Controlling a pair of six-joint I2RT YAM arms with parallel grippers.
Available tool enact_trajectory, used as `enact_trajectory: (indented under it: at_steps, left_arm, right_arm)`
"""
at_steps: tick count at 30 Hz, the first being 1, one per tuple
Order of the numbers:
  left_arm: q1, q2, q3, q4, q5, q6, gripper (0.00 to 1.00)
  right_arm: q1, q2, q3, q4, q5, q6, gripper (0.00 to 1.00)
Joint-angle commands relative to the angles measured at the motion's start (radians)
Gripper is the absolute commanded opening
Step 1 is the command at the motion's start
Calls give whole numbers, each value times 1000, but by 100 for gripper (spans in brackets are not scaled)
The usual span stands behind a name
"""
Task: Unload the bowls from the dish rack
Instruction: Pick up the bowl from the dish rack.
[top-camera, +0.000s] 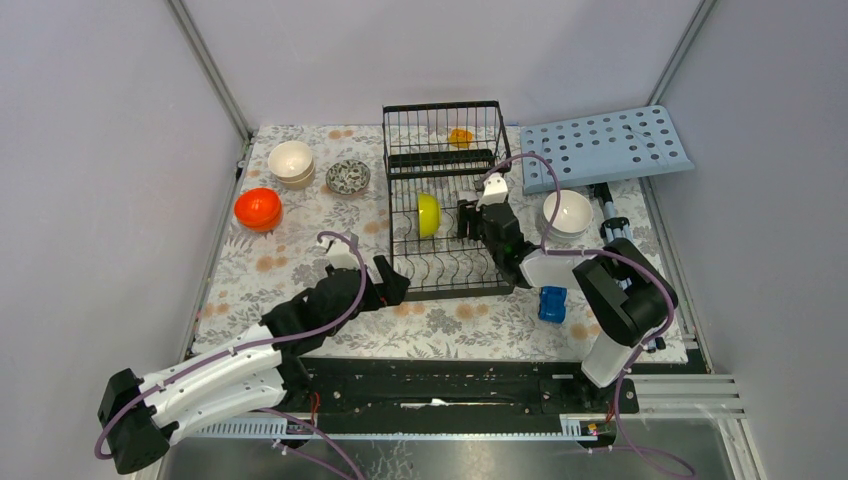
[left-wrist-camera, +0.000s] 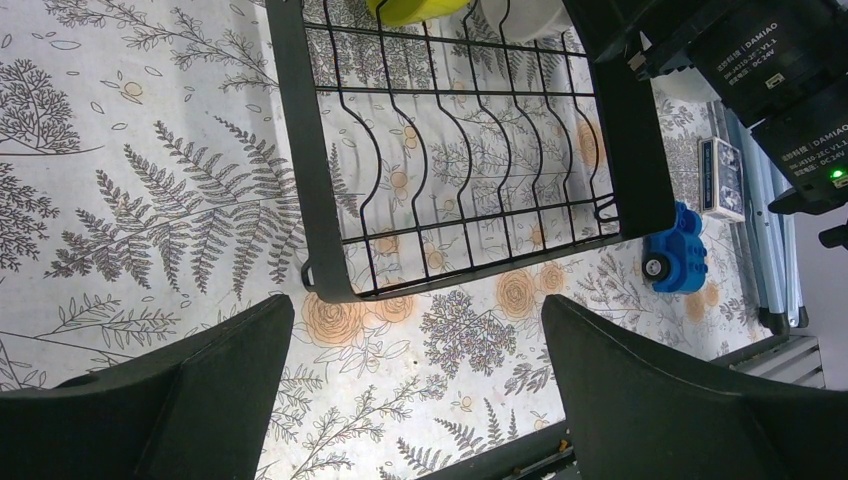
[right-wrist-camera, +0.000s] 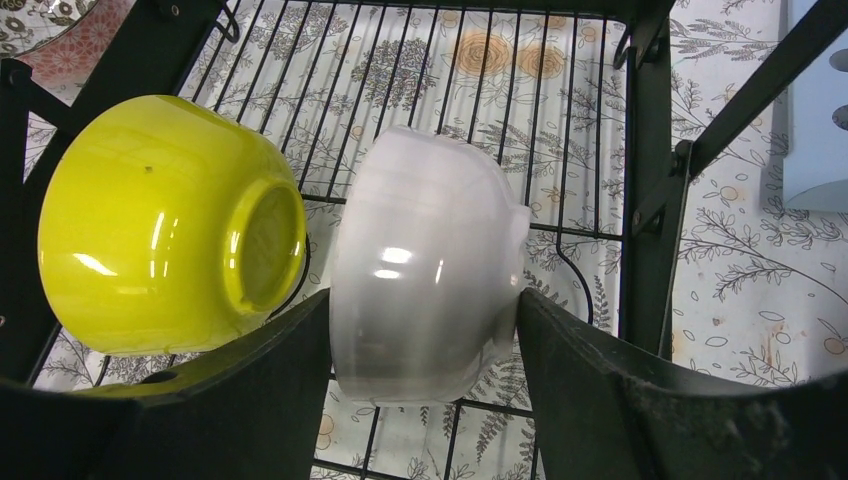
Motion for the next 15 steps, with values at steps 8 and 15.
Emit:
enact_trajectory:
  at_steps: [8, 15]
  left_arm:
    - [1, -22, -20, 37, 9, -24, 99]
    - [0, -22, -20, 39, 7, -24, 99]
  right_arm:
    - [-7, 15, 47, -26, -12, 10, 55]
    - [-7, -23, 25, -19, -10, 6, 34]
